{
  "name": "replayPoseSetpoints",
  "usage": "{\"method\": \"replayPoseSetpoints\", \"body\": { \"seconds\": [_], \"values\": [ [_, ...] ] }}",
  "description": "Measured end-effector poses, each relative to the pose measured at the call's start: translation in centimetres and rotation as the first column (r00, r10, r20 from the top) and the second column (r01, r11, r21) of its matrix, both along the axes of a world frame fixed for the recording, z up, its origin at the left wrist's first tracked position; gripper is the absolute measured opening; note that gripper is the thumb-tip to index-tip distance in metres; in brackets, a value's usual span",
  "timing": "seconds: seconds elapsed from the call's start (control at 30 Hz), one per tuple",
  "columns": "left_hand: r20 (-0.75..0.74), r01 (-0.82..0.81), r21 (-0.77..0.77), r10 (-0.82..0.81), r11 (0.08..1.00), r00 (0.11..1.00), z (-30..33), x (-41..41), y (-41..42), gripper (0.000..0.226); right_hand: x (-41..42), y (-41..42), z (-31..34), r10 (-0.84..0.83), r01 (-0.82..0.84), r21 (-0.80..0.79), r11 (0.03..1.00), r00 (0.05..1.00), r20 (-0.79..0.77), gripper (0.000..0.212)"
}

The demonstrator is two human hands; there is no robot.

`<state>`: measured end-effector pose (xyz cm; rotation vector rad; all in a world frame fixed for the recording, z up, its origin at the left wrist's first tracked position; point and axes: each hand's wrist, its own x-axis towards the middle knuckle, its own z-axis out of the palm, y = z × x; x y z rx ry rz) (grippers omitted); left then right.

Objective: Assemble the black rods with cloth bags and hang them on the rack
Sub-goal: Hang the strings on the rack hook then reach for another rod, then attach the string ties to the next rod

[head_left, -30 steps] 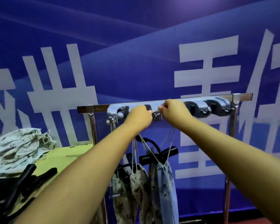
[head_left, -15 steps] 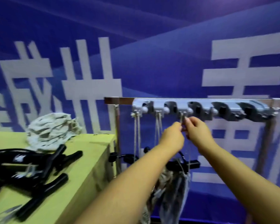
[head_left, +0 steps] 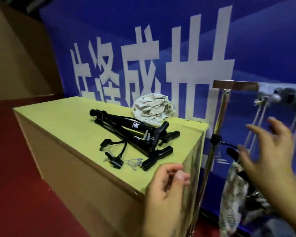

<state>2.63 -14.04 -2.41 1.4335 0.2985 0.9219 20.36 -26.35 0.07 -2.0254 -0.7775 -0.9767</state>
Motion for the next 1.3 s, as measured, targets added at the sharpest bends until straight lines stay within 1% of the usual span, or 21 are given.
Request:
{"method": "replayPoseSetpoints", "body": {
  "seconds": [0.07,0.13,0.17,0.2,0.27,0.3,0.33,0.4,0.47,0.5,0.57,0.6,0.63,0.67,0.73,0.87,0.97,1.07,1.17,1.23,1.3],
  "values": [
    [0.054,-0.105,-0.007,0.106,0.994,0.993,-0.2,-1.6,2.2,0.014,-3.4,5.2,-0.3,0.213,-0.185,-0.272,0.944,0.974,0.076,0.073],
    [0.050,-0.154,-0.014,0.154,0.988,0.987,-0.5,-2.7,3.9,0.017,-4.2,9.8,-2.0,0.309,-0.240,-0.562,0.791,0.951,0.029,0.094],
    [0.037,-0.174,-0.021,0.175,0.985,0.984,-0.7,-3.3,4.6,0.018,-4.4,11.9,-2.4,0.340,-0.238,-0.670,0.703,0.940,0.022,0.097],
    [0.035,-0.190,-0.024,0.191,0.982,0.981,-1.1,-4.0,5.3,0.016,-4.7,13.8,-2.6,0.365,-0.217,-0.746,0.630,0.930,0.038,0.093],
    [0.016,-0.238,0.006,0.238,0.971,0.971,-1.7,-5.1,6.3,0.009,-4.8,16.4,-2.7,0.294,-0.219,-0.870,0.441,0.951,-0.090,0.074],
    [0.006,-0.270,0.028,0.270,0.962,0.963,-2.0,-5.7,7.0,0.009,-4.4,17.6,-2.9,0.266,-0.213,-0.893,0.397,0.958,-0.110,0.064],
    [-0.009,-0.292,0.031,0.292,0.956,0.956,-2.3,-5.8,7.2,0.014,-3.7,17.9,-2.9,0.245,-0.197,-0.906,0.374,0.964,-0.108,0.055],
    [-0.065,-0.342,0.033,0.343,0.939,0.937,-3.2,-6.4,8.8,0.019,-3.1,19.2,-2.8,0.239,-0.217,-0.887,0.408,0.963,-0.125,0.045],
    [-0.173,-0.346,0.093,0.357,0.934,0.918,-3.9,-6.3,9.7,0.018,-2.7,19.5,-2.8,0.276,-0.335,-0.799,0.499,0.936,-0.220,0.042],
    [-0.240,-0.336,0.136,0.360,0.932,0.901,-4.2,-6.2,10.4,0.019,-2.8,20.0,-2.9,0.291,-0.416,-0.689,0.593,0.909,-0.299,0.040],
    [-0.343,-0.321,0.210,0.377,0.923,0.860,-4.3,-5.8,11.1,0.028,-3.4,20.4,-2.5,0.363,-0.535,-0.259,0.804,0.786,-0.500,0.031],
    [-0.383,-0.308,0.237,0.380,0.921,0.842,-4.2,-5.5,11.3,0.032,-3.7,20.7,-2.1,0.437,-0.534,0.008,0.845,0.683,-0.585,0.025],
    [-0.412,-0.290,0.255,0.375,0.922,0.830,-4.2,-5.3,11.5,0.037,-3.9,21.1,-1.6,0.515,-0.485,0.244,0.840,0.571,-0.639,0.018],
    [-0.442,-0.269,0.265,0.365,0.926,0.820,-4.2,-5.1,11.5,0.043,-4.0,21.3,-1.2,0.571,-0.411,0.406,0.816,0.471,-0.672,0.014],
    [-0.490,-0.230,0.265,0.336,0.936,0.804,-4.6,-5.0,11.8,0.051,-4.0,21.7,-0.6,0.644,-0.280,0.580,0.765,0.323,-0.694,0.012],
    [-0.548,-0.211,0.265,0.327,0.941,0.770,-5.5,-4.8,12.0,0.053,-3.7,21.9,-0.6,0.719,-0.075,0.717,0.693,0.125,-0.683,0.013],
    [-0.541,-0.224,0.281,0.347,0.933,0.766,-5.6,-4.8,12.2,0.050,-3.6,22.2,-0.5,0.787,0.087,0.782,0.617,-0.058,-0.614,0.011],
    [-0.516,-0.236,0.312,0.373,0.920,0.771,-5.6,-4.8,12.4,0.045,-3.0,22.2,0.0,0.814,0.233,0.782,0.578,-0.226,-0.535,0.013],
    [-0.498,-0.214,0.341,0.369,0.916,0.785,-5.8,-4.7,12.5,0.039,-2.3,21.7,0.5,0.813,0.377,0.736,0.562,-0.412,-0.411,0.032],
    [-0.498,-0.199,0.362,0.370,0.910,0.785,-5.9,-4.5,12.6,0.041,-1.9,21.2,0.8,0.816,0.428,0.722,0.544,-0.469,-0.337,0.036],
    [-0.500,-0.199,0.377,0.380,0.905,0.779,-6.0,-4.3,12.7,0.044,-2.0,20.7,1.2,0.822,0.433,0.737,0.519,-0.488,-0.292,0.037]
  ]
}}
